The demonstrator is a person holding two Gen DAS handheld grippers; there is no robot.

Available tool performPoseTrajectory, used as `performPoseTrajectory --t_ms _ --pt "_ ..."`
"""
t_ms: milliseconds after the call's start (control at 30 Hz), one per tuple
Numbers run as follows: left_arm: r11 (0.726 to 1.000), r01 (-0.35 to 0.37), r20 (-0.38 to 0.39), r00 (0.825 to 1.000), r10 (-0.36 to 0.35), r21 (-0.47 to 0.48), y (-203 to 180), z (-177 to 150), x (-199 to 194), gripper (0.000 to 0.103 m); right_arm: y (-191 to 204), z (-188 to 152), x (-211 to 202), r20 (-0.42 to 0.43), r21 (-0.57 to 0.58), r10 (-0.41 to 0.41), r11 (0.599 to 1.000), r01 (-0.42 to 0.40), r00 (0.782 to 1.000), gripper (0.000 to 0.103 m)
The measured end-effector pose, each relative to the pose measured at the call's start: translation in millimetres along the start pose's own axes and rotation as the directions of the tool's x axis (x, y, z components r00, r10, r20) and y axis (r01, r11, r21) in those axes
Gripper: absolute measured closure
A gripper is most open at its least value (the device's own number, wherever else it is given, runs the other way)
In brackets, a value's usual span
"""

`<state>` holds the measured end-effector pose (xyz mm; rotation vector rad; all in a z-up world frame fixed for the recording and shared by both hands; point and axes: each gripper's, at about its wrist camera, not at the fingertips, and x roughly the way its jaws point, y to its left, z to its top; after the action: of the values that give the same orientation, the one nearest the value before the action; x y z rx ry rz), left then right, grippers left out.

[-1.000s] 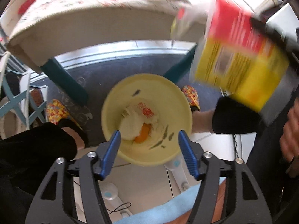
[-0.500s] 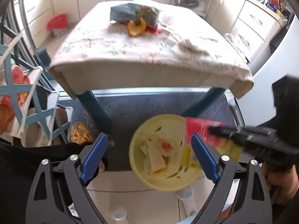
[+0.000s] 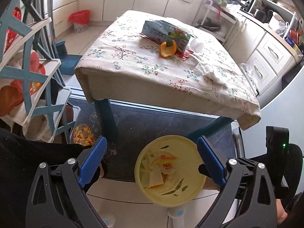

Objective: Collect trash
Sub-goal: 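Move both tools back from the basin toward the table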

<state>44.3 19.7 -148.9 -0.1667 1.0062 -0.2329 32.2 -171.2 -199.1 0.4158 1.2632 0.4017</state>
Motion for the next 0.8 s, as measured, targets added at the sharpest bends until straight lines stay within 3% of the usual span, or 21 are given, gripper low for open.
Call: performPoseTrajectory --t_ms 400,633,800 --pt "1.000 -0.008 0.000 1.000 0.008 -0.014 1 0 2 0.010 -1 2 -2 0.022 0.001 -0.006 1.000 0.006 1.000 0.033" --pt "0.999 -0.004 0.007 1.000 0.005 -0.040 6 1 1 0.010 7 7 -22 0.125 -0.055 -0.048 0.997 0.055 0.991 0.033" --pt "0.998 0.014 0.038 0.999 -0.012 -0.060 8 9 -9 0.010 12 21 -55 0.264 -0.094 -0.085 0.989 0.113 0.961 0.029"
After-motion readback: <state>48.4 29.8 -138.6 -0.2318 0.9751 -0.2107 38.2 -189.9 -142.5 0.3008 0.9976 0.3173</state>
